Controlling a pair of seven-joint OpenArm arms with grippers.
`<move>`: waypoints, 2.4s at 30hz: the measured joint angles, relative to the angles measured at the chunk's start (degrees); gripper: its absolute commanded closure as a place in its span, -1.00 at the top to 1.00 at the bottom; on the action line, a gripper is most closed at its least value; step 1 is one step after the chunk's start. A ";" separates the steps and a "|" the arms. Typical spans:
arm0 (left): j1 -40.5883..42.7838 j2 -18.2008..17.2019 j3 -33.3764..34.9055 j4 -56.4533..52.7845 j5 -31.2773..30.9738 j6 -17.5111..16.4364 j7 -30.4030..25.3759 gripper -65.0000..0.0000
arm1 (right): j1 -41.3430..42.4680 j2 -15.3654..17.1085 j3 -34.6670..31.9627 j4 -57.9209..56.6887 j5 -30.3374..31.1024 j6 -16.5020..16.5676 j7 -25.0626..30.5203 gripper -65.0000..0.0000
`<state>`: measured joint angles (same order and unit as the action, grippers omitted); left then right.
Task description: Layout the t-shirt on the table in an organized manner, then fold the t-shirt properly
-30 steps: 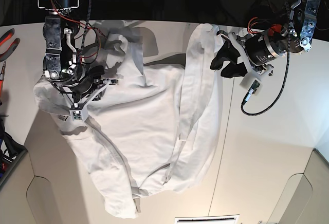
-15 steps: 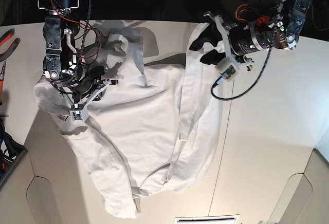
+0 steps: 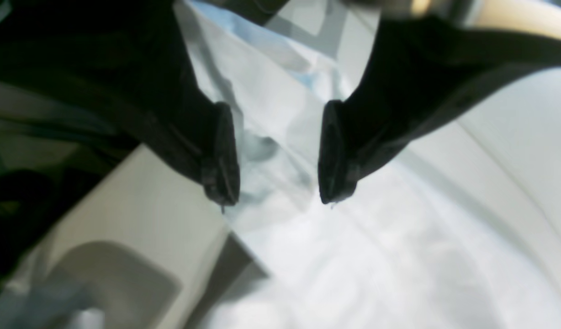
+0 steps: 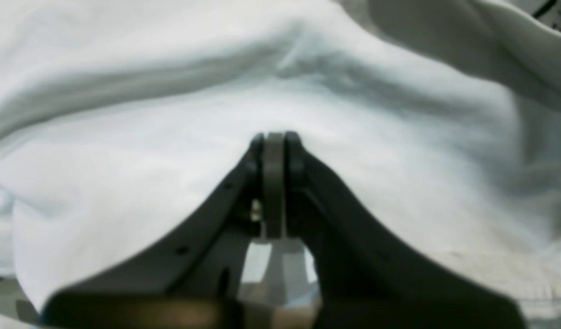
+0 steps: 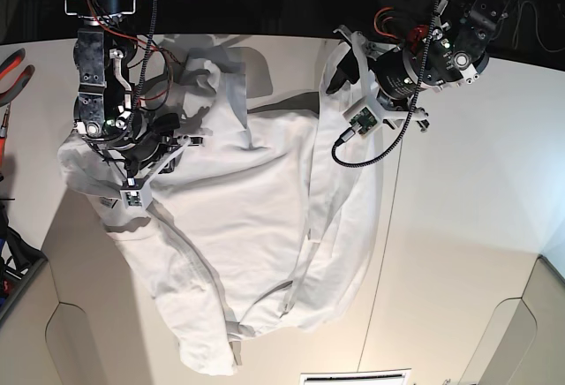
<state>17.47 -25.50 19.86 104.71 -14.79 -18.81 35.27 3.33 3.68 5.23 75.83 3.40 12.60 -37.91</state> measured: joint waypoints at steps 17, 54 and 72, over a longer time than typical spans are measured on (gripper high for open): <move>-4.39 1.05 -3.74 0.00 4.74 3.19 0.81 -1.00 | 0.00 0.00 0.00 0.00 -0.02 0.00 -0.02 -0.97; -10.56 -6.54 -21.86 0.00 -6.03 -6.69 -3.82 -0.48 | 0.00 -0.04 -0.07 -0.04 -3.21 -1.55 -0.02 -0.97; -37.09 4.90 2.60 -31.12 -0.31 -7.26 -10.56 -0.14 | 0.00 -0.04 -0.07 -0.09 -3.06 -1.60 -0.02 -0.97</move>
<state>-19.62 -20.60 22.46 73.58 -15.09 -26.06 24.71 3.33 3.64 5.17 75.75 0.34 11.00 -37.93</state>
